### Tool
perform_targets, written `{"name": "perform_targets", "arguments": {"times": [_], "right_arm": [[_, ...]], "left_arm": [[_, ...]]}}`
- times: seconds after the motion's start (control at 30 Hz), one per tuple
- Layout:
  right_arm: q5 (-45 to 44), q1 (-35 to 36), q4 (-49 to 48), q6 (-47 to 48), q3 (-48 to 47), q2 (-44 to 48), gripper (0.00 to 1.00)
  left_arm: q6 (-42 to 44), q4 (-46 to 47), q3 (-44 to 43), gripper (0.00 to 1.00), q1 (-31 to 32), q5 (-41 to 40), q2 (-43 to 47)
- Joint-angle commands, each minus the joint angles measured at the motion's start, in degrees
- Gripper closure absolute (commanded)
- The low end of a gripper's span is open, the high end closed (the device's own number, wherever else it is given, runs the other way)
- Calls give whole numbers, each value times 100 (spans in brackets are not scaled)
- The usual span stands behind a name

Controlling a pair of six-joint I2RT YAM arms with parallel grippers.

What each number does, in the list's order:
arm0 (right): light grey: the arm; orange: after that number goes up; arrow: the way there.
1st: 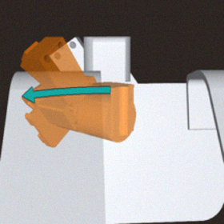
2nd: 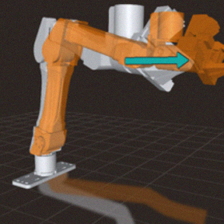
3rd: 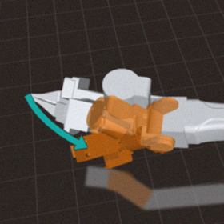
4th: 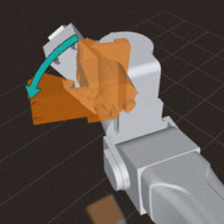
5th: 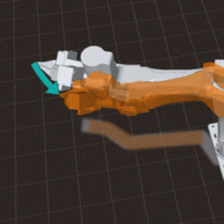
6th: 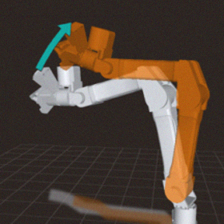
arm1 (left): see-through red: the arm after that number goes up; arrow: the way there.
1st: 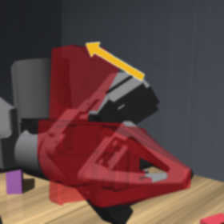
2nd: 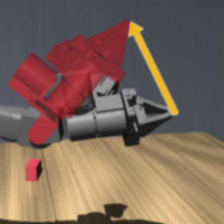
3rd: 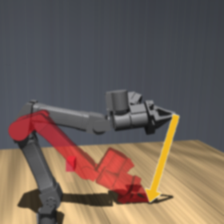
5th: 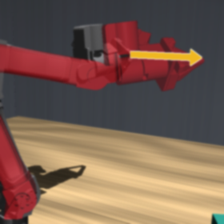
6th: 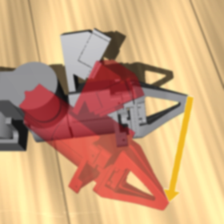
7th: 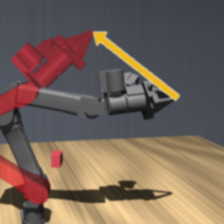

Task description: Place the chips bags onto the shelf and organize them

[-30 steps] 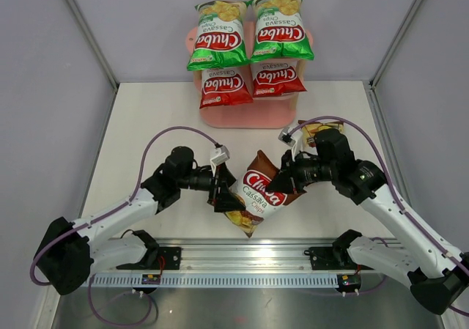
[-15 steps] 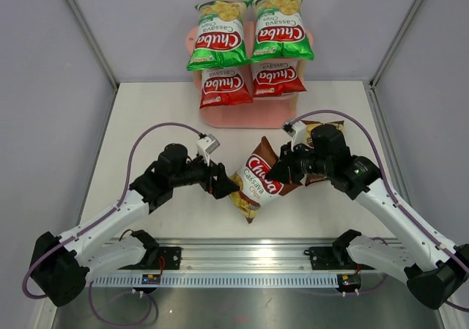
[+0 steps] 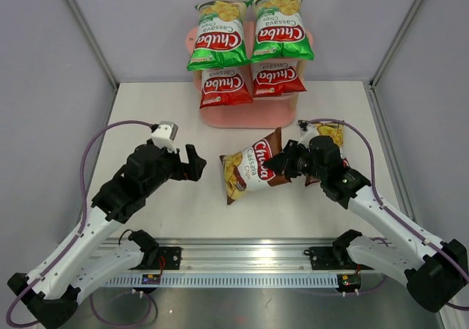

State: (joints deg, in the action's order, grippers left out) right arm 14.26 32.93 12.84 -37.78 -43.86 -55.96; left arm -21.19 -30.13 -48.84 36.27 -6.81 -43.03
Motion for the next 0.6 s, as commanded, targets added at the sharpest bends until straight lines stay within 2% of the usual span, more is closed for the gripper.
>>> {"name": "perform_targets", "arguments": {"times": [0.0,0.17,0.37,0.57], "right_arm": [[-959,-32,-1818,-1423,578,401,100],[-2320,-32,-3717,-2690,1825,683,100],[-3427,-32,-4921,-3068,2267,420,100],[-3957,-32,-6091,-3244,2233,-502,100]], "left_arm": [[141,-800,-477,1,-15,-725,294],[361,-1311,-679,1,-15,-1077,725],[756,-1162,-320,1,-15,-1060,1076],[827,-837,155,1,-15,-954,1279]]}}
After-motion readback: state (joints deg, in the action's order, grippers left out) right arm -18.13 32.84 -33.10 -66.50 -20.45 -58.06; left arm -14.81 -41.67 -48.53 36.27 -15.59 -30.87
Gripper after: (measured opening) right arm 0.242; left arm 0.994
